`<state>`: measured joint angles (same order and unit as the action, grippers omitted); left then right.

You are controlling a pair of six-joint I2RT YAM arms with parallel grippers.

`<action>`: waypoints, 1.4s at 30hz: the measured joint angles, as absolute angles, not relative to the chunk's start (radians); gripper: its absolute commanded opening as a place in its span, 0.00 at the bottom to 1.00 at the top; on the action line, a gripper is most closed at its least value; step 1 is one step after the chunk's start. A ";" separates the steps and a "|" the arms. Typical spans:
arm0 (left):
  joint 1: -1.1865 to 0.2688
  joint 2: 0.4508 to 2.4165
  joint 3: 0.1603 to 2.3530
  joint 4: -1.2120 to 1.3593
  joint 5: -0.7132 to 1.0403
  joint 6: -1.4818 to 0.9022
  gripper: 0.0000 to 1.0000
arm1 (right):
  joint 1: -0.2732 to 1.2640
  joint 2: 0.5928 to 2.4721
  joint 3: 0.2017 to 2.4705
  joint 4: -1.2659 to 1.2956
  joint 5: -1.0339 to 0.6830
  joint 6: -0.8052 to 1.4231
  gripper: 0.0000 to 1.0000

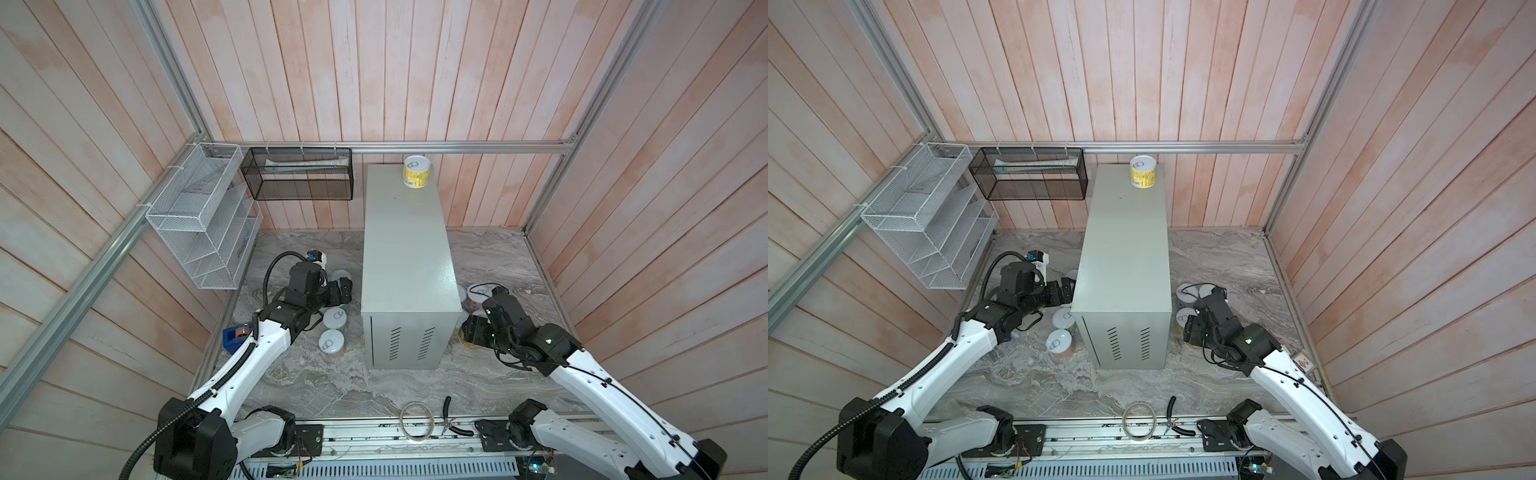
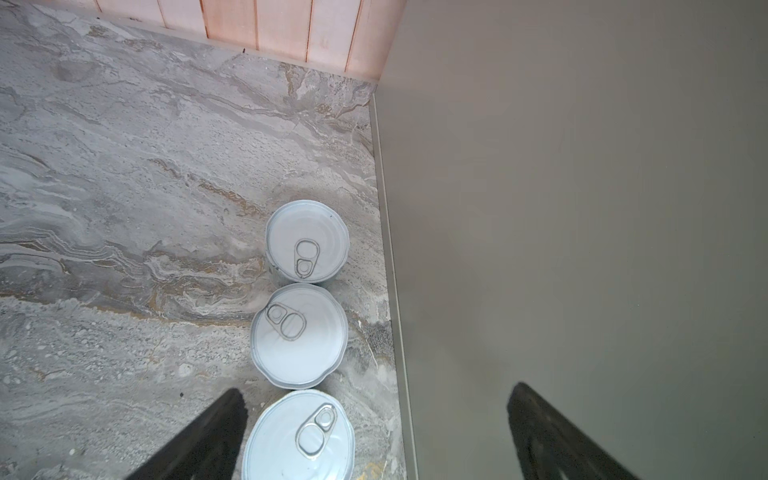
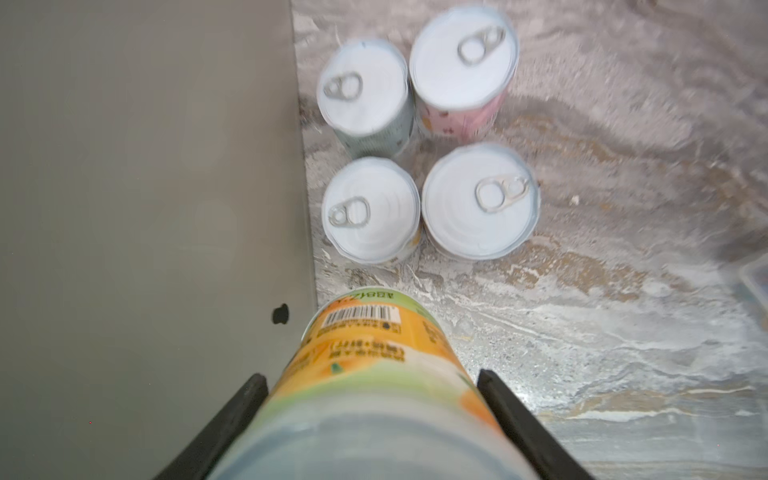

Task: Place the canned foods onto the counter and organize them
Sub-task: 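Grasp the green-and-orange labelled can with the right gripper, then lift the green-and-orange can onto the cabinet top with the right gripper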

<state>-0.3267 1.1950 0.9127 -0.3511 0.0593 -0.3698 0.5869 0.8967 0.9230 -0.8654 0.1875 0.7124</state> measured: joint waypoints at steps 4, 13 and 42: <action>-0.323 1.195 0.914 -0.351 0.080 -0.369 1.00 | 0.529 0.900 1.096 -0.942 0.164 0.623 0.00; -0.310 1.195 0.914 -0.351 0.098 -0.363 1.00 | 0.475 1.091 1.525 -1.116 0.115 0.398 0.00; -0.281 1.237 0.989 -0.351 0.163 -0.333 1.00 | 0.562 1.775 2.511 -1.285 -0.124 0.128 0.00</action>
